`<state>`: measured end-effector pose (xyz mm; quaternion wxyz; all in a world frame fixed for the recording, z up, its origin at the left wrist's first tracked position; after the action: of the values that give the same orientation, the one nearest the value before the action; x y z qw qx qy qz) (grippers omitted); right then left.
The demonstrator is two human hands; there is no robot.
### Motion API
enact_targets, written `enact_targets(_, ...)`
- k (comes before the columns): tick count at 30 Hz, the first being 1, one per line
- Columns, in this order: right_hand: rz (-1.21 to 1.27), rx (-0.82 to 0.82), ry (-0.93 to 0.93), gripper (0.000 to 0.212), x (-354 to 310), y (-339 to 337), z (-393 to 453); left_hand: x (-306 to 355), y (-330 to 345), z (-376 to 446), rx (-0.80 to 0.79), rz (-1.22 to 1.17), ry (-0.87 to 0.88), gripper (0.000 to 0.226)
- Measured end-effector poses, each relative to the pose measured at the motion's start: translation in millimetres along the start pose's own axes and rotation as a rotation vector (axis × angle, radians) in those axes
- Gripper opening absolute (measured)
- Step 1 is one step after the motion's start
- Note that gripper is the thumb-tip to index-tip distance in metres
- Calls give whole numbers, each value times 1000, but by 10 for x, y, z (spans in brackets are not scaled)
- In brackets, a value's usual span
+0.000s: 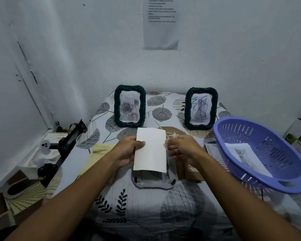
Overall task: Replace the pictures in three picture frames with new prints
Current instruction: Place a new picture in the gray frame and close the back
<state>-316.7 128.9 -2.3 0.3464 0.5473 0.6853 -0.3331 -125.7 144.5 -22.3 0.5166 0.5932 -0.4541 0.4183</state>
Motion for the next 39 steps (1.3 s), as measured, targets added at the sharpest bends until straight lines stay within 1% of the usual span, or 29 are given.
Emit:
enact_targets(3, -60, -13, -3, 12, 49, 35, -13, -43, 28, 6, -20, -26, 13, 25)
enact_targets(5, -69, 25, 6, 10, 61, 44, -11, -61, 47, 17, -29, -22, 19, 24)
enact_targets(6, -66, 53, -2, 17, 67, 36, 7, -66, 56, 20, -29, 5, 17, 23)
enact_targets(8, -85, 102, -23, 26, 83, 17, 61, -63, 57, 14, -18, 147, 11, 18)
enact_targets(11, -188, 157, -49, 22, 132, 5, 115, -72, 26, 5, 5, 398, 17, 9)
enact_targets(15, -349, 230, -94, 14, 225, 18, 195, -128, -14, 21, 54, 586, 52, 22)
enact_targets(17, -426, 246, -109, 10, 255, 38, 221, -140, -32, 27, 95, 658, 80, 24)
enact_targets(19, -458, 258, -116, 12, 272, 52, 247, -144, -38, 27, 111, 709, 100, 26)
enact_targets(24, -497, 287, -133, 17, 281, 64, 297, -148, -27, 47, 81, 857, 160, 19)
enact_targets(29, -562, 327, -157, 19, 288, 77, 331, -158, -38, 91, 60, 1024, 221, 18)
enact_targets(35, -645, 365, -174, 22, 281, 101, 340, -164, -26, 83, 70, 1090, 253, 32)
enact_targets(39, -694, 375, -178, 24, 273, 112, 350, -173, -27, 105, 53, 1162, 257, 24)
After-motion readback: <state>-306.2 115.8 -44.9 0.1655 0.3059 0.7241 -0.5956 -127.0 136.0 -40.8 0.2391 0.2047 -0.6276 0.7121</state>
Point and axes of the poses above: each hand's wrist, its own z-axis towards the middle knuckle, its own y-axis out of the palm, x = y × z, the point moved 2 cm from there along z, towards the middle knuckle, and after that the axes turned 12 degrees about y, right-handed, at the moved point
